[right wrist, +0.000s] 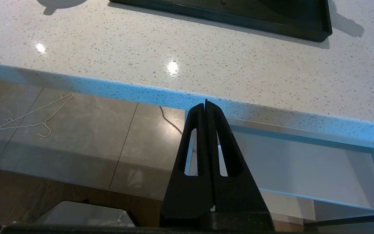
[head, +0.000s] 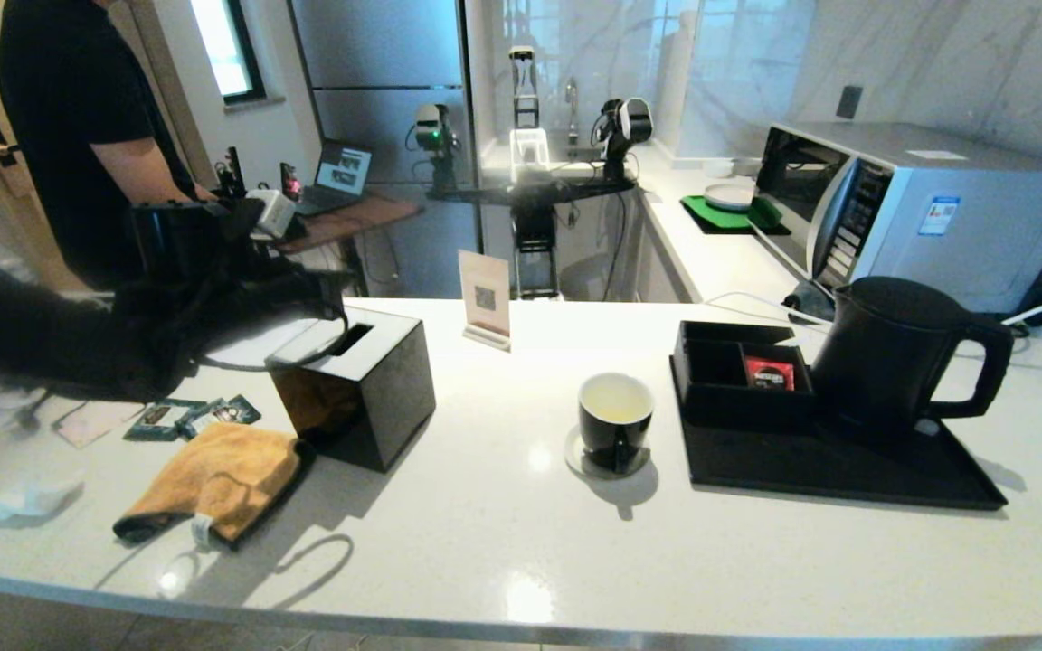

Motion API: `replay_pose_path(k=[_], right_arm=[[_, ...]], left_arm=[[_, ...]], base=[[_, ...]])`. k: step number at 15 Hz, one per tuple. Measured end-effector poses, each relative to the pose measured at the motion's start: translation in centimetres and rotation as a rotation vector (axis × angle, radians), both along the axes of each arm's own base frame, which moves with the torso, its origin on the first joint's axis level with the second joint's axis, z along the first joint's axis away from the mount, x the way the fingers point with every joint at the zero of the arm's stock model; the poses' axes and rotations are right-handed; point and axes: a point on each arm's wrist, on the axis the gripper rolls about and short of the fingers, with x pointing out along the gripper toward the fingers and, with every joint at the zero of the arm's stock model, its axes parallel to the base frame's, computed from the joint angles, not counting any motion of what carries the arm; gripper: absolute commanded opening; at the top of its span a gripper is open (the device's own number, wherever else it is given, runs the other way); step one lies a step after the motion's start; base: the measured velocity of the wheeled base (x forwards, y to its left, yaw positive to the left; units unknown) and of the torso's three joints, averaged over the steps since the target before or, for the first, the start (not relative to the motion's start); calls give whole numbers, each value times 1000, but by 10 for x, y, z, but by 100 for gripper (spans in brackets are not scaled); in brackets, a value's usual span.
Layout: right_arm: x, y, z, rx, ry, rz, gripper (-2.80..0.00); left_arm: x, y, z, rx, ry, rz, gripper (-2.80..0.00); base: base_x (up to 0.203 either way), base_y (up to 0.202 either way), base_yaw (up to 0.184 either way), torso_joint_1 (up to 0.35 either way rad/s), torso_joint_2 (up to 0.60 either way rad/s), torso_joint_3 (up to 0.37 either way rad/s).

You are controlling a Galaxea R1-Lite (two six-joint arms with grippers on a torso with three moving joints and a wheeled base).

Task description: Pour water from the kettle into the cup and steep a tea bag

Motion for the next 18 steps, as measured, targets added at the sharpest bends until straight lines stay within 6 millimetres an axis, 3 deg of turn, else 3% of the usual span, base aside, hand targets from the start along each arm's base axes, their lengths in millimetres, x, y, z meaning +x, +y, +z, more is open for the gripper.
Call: replay_pose_path(k=[18], right_arm=[[0, 0, 0, -1, 0, 0, -280]], left_arm=[[-1, 4, 0, 1, -1, 1, 0]], base=[[0, 0, 0, 0, 0, 0]])
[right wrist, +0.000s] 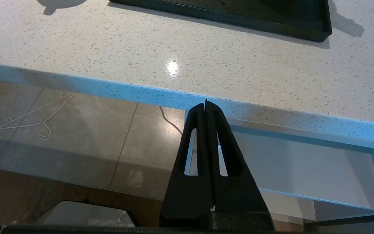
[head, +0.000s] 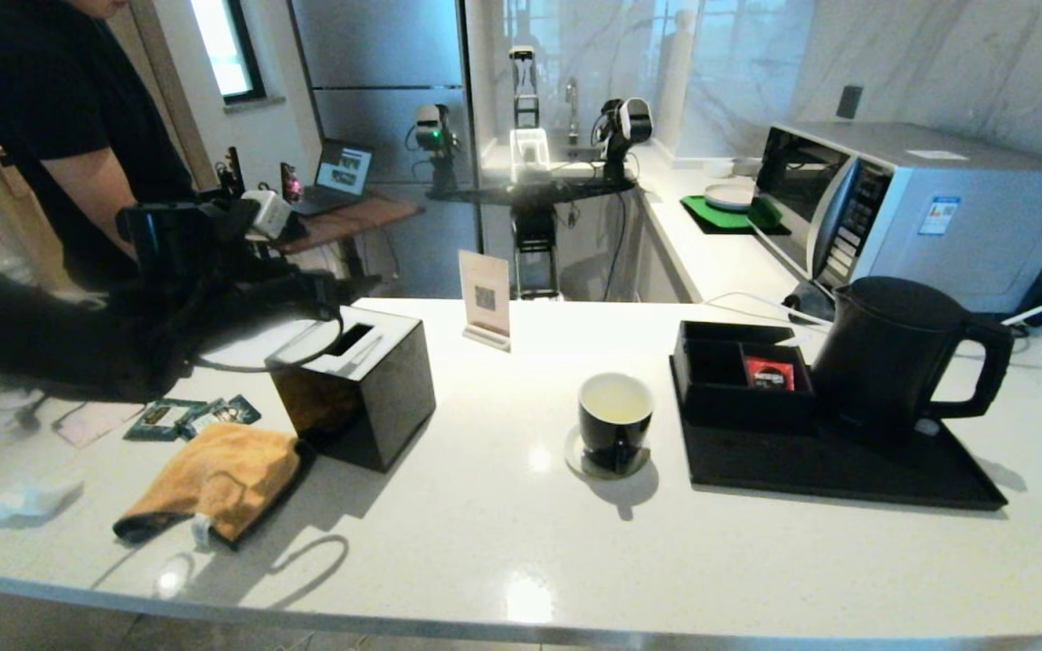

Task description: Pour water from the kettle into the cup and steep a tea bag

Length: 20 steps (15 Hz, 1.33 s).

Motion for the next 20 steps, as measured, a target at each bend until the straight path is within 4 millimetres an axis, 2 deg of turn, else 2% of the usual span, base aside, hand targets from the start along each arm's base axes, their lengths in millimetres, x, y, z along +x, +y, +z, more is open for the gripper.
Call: replay_pose_path(k=[6, 11, 12, 20], right_arm=[[0, 0, 0, 0, 0, 0, -280], [0, 0, 0, 0, 0, 0, -280], [0, 0, 0, 0, 0, 0, -280], [0, 0, 0, 1, 0, 0, -280]], left_arm=[[-14, -1, 25, -1, -60, 8, 0], [-45, 0, 44, -3, -93, 8, 0], [-53, -1, 46, -3, -96, 6, -280], [-109, -4, 51, 2, -101, 27, -280]], base=[[0, 0, 0, 0, 0, 0], [0, 0, 0, 0, 0, 0], [0, 0, 0, 0, 0, 0], [0, 0, 0, 0, 0, 0]])
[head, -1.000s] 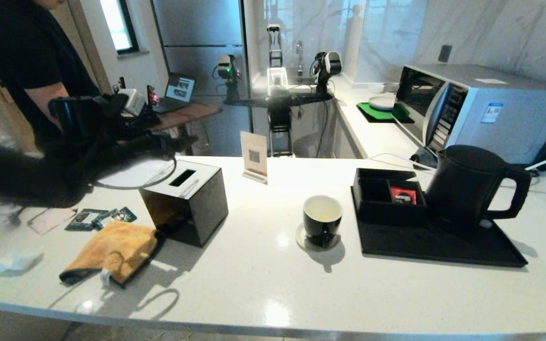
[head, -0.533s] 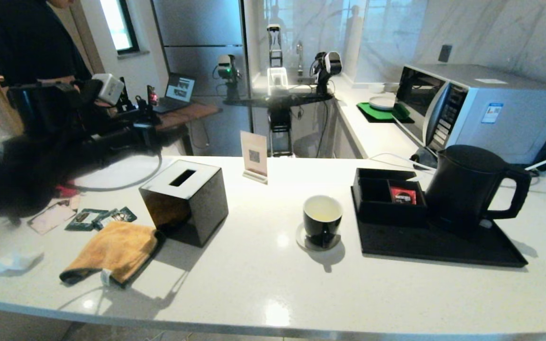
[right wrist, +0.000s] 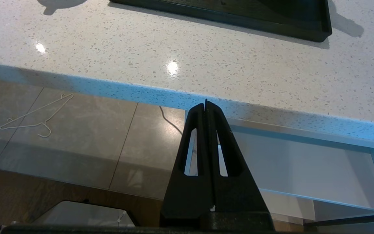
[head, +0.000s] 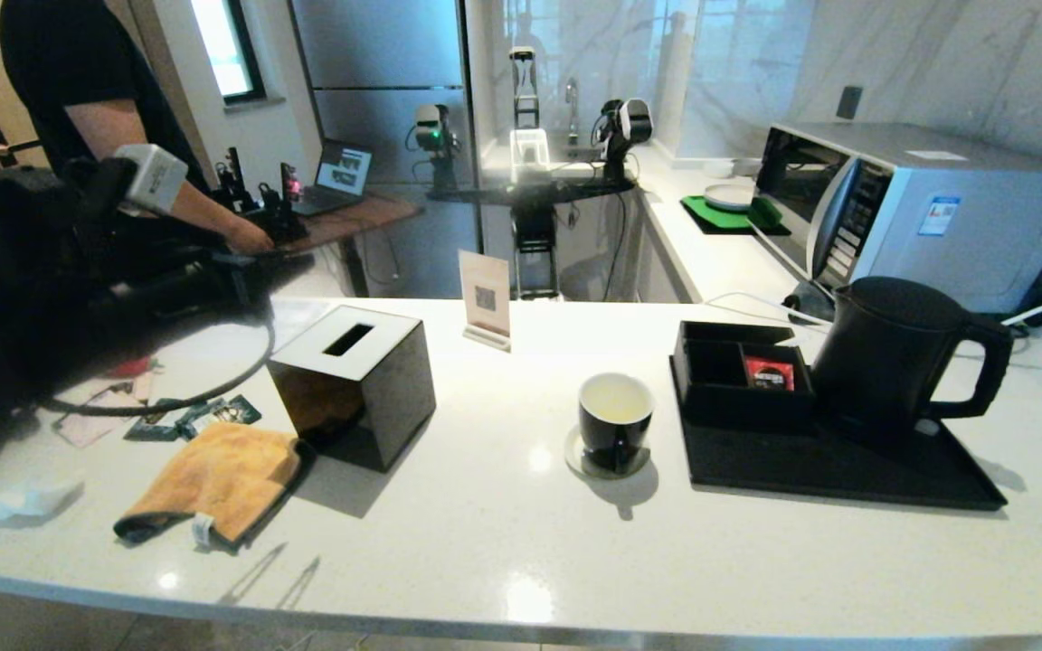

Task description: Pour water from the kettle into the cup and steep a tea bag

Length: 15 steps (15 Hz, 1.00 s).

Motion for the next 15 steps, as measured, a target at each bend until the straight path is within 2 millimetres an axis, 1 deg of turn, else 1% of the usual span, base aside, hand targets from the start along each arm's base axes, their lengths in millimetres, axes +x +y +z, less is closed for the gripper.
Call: replay_pose_path(k=[3, 6, 10, 15], right_arm=[[0, 0, 0, 0, 0, 0, -280], [0, 0, 0, 0, 0, 0, -280], [0, 0, 0, 0, 0, 0, -280], [0, 0, 0, 0, 0, 0, -280]], left_arm=[[-19, 2, 1, 3, -8, 38, -280], [-47, 8, -3, 7, -2, 82, -280], [-101, 14, -20, 15, 14, 162, -280], [-173, 21, -60, 54, 27, 299, -280]], base=[[0, 0, 0, 0, 0, 0], [0, 0, 0, 0, 0, 0], [0, 0, 0, 0, 0, 0], [0, 0, 0, 0, 0, 0]])
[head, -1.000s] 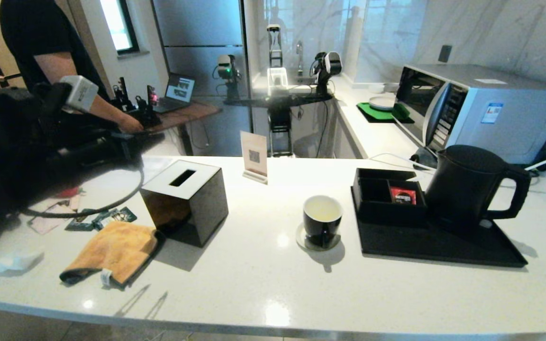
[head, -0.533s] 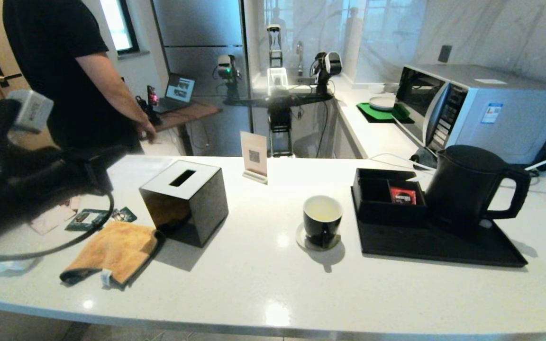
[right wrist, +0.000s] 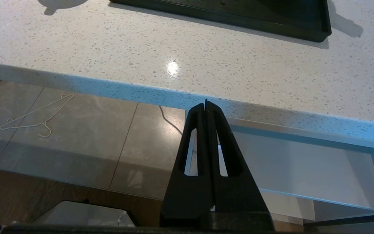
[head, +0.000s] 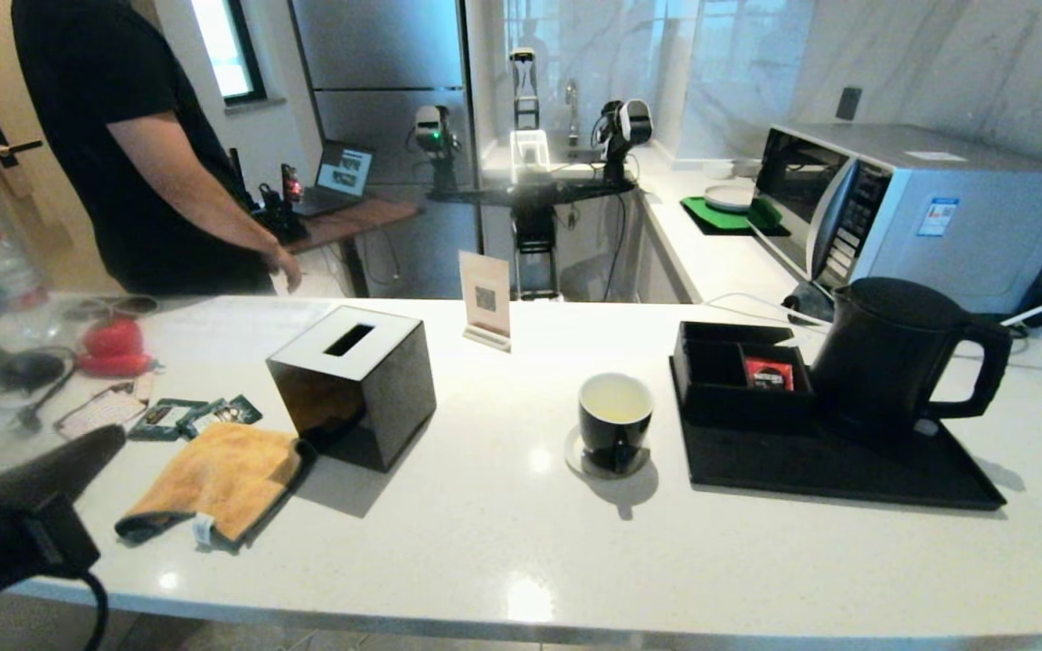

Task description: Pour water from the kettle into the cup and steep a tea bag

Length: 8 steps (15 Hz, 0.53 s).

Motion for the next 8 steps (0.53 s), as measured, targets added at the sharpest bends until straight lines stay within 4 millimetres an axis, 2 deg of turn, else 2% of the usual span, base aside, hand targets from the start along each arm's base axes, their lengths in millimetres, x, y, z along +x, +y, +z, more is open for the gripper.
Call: replay_pose_path(k=[8], right_arm=[[0, 0, 0, 0, 0, -1, -280]], left_arm=[[-103, 7, -49, 9, -56, 139, -280]], base=[[0, 0, 0, 0, 0, 0]])
